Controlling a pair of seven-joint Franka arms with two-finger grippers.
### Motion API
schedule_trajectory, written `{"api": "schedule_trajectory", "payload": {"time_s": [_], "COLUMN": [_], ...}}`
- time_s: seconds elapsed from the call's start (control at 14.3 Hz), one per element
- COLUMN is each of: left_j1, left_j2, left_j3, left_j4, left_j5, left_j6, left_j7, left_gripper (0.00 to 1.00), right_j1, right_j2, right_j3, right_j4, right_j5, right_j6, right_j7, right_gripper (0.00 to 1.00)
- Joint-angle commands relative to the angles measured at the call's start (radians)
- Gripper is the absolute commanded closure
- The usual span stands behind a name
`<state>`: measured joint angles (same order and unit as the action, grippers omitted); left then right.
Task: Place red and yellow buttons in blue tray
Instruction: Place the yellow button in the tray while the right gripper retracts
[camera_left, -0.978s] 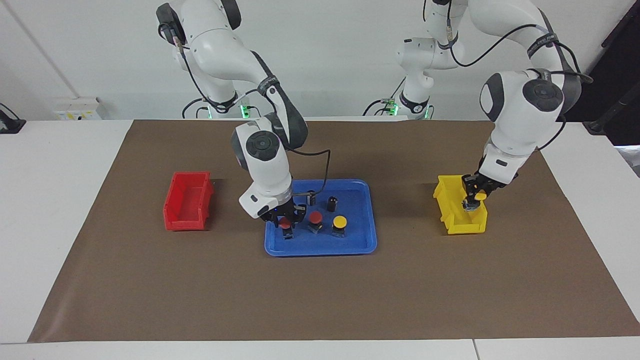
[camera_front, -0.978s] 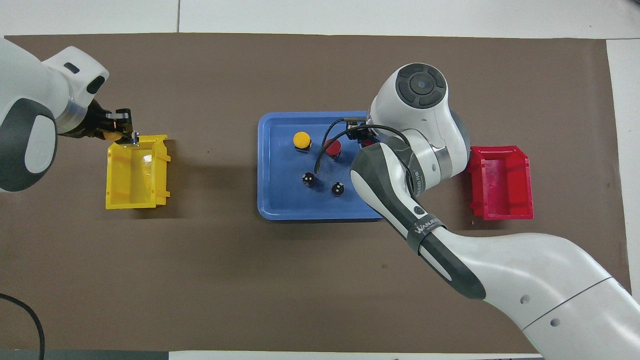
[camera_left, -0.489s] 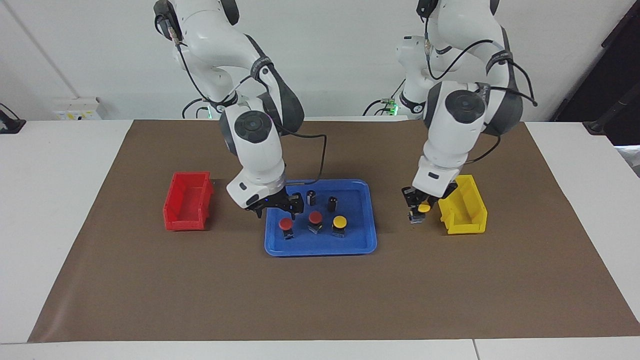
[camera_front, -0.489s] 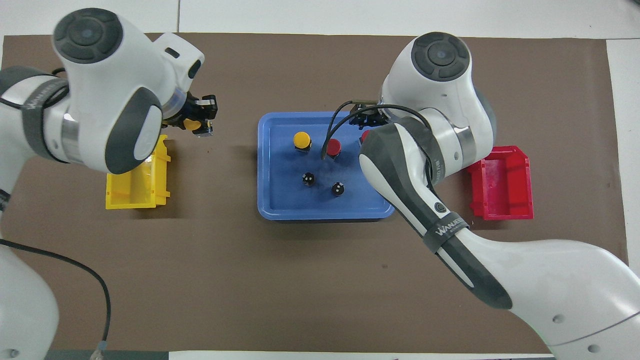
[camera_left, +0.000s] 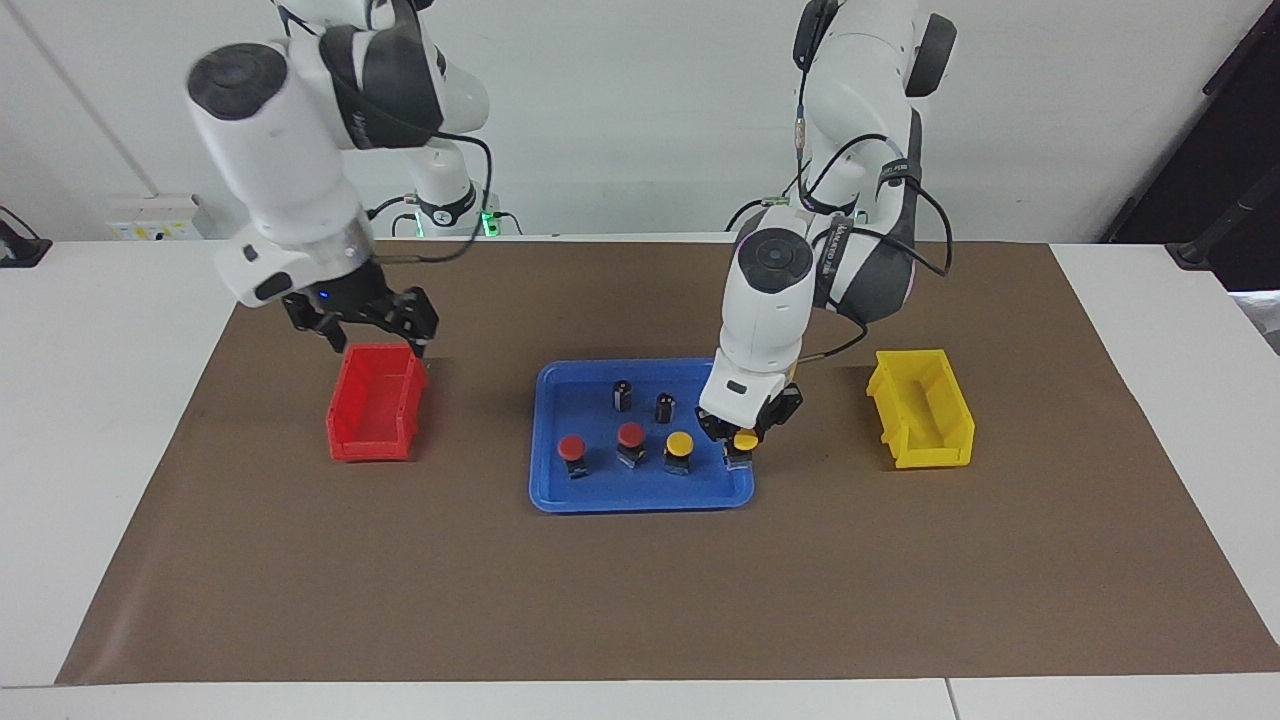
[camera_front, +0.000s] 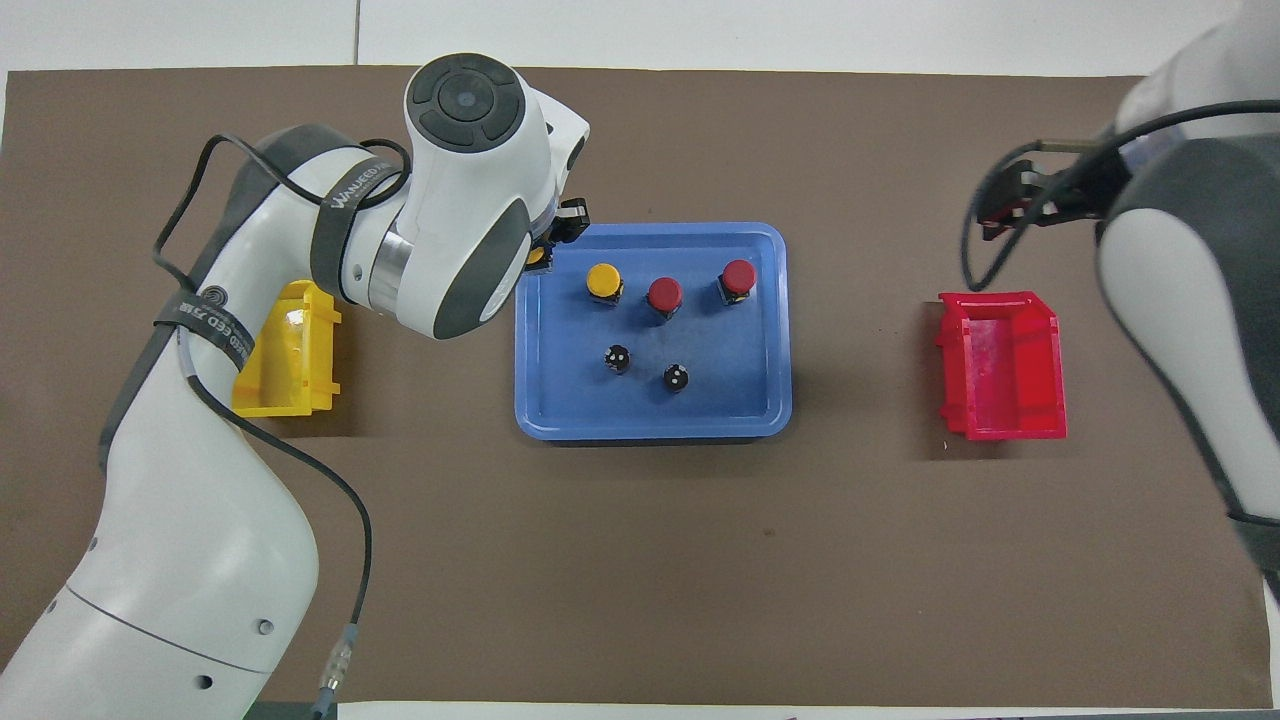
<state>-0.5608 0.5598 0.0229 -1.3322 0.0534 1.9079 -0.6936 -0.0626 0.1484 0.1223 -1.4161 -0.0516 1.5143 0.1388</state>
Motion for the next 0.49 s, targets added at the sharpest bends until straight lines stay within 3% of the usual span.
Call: {"api": "schedule_trajectory", "payload": {"time_s": [0.0, 0.14, 0.42], "left_j1": [-0.017, -0.019, -0.028], "left_j2": [0.044, 0.045, 0.034], "left_j3": [0.015, 0.014, 0.012], "left_j4": [0.042, 0.028, -0.039], "left_j5": [-0.007, -0.01, -0.009], "left_j6": [0.017, 0.031, 0.081], "left_j7": [-0.014, -0.014, -0.014], "left_gripper": [0.98, 0.98, 0.98], "right_j1": [-0.046, -0.02, -0.017], "right_j2": [-0.172, -0.207, -0.199], "right_j3": [-0.038, -0.117, -0.141], "right_j4": [-0.174, -0.222, -0.23], "right_j5": [0.009, 0.006, -0.001], "right_j6": [-0.031, -0.046, -0.026], "right_j7": [-0.122, -0.137, -0.168], "right_gripper": [0.0, 0.0, 0.0]}}
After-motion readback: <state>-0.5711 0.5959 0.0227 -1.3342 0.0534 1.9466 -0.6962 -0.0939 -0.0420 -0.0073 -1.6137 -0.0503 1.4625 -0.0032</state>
